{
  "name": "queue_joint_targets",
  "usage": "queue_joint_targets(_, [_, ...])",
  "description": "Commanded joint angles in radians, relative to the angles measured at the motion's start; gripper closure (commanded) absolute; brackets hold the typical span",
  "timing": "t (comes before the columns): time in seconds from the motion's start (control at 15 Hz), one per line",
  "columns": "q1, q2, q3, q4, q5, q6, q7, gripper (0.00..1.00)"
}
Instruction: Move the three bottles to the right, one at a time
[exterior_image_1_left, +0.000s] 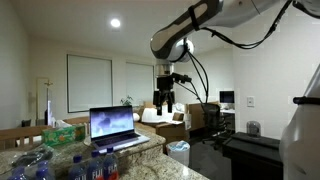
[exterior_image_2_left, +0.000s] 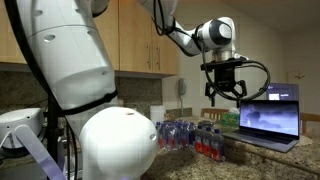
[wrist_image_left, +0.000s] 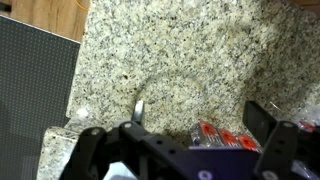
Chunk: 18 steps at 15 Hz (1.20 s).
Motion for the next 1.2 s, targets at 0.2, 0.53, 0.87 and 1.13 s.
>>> queue_joint_targets(0.2, [0.016, 0.012, 0.012, 0.032, -0.013, -0.004, 0.0, 0.0])
queue_joint_targets(0.53, [0.083, 0.138, 0.093, 0.209, -0.016, -0.011, 0.034, 0.0])
queue_joint_targets(0.87, [0.098, 0.369, 0.192, 0.465, -0.112, -0.035, 0.302, 0.0])
queue_joint_targets(1.13, [0.112, 0.542, 0.183, 0.599, -0.056, -0.139, 0.461, 0.0])
